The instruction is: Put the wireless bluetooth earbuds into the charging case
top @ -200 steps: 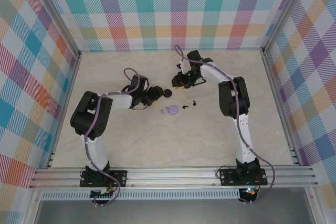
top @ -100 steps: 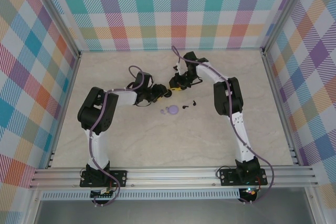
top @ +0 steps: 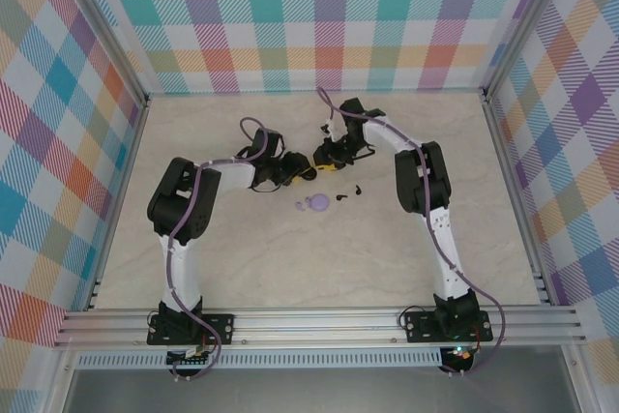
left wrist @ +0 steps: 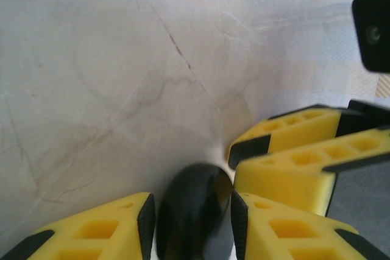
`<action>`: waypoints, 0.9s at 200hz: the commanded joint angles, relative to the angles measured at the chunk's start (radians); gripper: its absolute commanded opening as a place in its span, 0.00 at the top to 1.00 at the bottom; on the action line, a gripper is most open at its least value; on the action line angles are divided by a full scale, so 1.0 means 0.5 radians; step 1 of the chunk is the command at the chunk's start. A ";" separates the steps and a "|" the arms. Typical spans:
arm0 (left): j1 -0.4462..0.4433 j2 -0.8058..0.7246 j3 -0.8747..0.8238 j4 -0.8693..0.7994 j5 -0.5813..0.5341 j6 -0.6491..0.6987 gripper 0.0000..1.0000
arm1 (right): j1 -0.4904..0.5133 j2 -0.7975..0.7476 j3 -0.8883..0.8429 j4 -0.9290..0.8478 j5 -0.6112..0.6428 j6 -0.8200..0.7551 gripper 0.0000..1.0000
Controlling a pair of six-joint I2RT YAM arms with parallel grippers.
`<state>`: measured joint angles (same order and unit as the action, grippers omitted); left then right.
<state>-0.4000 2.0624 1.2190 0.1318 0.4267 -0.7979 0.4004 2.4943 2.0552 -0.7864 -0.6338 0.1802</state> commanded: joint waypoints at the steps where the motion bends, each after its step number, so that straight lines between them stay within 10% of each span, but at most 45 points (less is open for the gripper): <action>1: -0.038 0.074 0.065 -0.108 -0.063 0.057 0.60 | 0.019 -0.118 -0.103 -0.009 0.065 0.028 0.71; 129: -0.034 -0.034 0.070 -0.483 -0.322 0.242 0.33 | 0.018 -0.317 -0.250 0.095 0.160 0.173 0.65; 180: 0.008 -0.165 -0.015 -0.537 -0.322 0.320 0.38 | 0.016 -0.366 -0.323 0.152 0.131 0.186 0.70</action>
<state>-0.4194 2.0209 1.2594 -0.0357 0.2924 -0.6758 0.4030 2.3589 1.9083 -0.7269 -0.5468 0.2592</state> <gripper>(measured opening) 0.646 0.309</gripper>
